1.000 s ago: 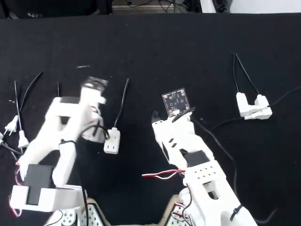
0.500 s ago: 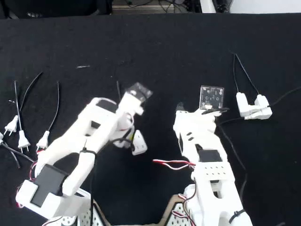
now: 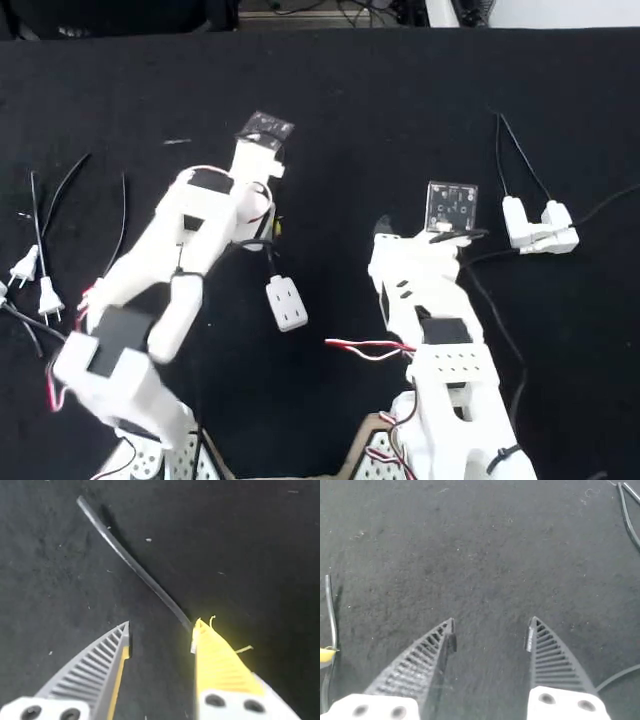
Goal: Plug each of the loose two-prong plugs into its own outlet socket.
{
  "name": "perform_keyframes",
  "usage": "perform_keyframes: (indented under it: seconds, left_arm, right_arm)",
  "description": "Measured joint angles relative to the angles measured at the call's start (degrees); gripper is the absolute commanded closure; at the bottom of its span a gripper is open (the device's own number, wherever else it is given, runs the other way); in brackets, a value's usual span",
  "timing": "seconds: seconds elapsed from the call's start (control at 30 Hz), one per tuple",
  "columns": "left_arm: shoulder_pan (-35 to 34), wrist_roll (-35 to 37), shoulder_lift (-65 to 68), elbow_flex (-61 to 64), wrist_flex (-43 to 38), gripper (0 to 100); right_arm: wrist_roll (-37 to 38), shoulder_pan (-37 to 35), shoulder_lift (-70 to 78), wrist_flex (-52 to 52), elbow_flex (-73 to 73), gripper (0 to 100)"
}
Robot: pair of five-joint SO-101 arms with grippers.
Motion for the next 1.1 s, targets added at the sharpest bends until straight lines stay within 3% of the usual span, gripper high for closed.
perform_keyframes:
  seconds: [0.33, 0.6, 0.83, 1.1]
  left_arm:
    - [-0.79, 3.87, 2.99, -2.20, -0.88, 79]
    - [-0.97, 15.21, 6.07, -7.91, 2.64, 79]
    - [-2.29, 16.18, 11.25, -9.14, 2.90, 79]
    - [-7.12, 16.26, 9.23, -8.35, 14.42, 79]
  right_arm:
    - [0.00, 0.00, 0.00, 0.00, 0.00, 77.9]
    - [0.00, -0.09, 0.00, 0.00, 0.00, 77.9]
    - [0.00, -0.09, 0.00, 0.00, 0.00, 77.9]
    - [0.00, -0.09, 0.00, 0.00, 0.00, 77.9]
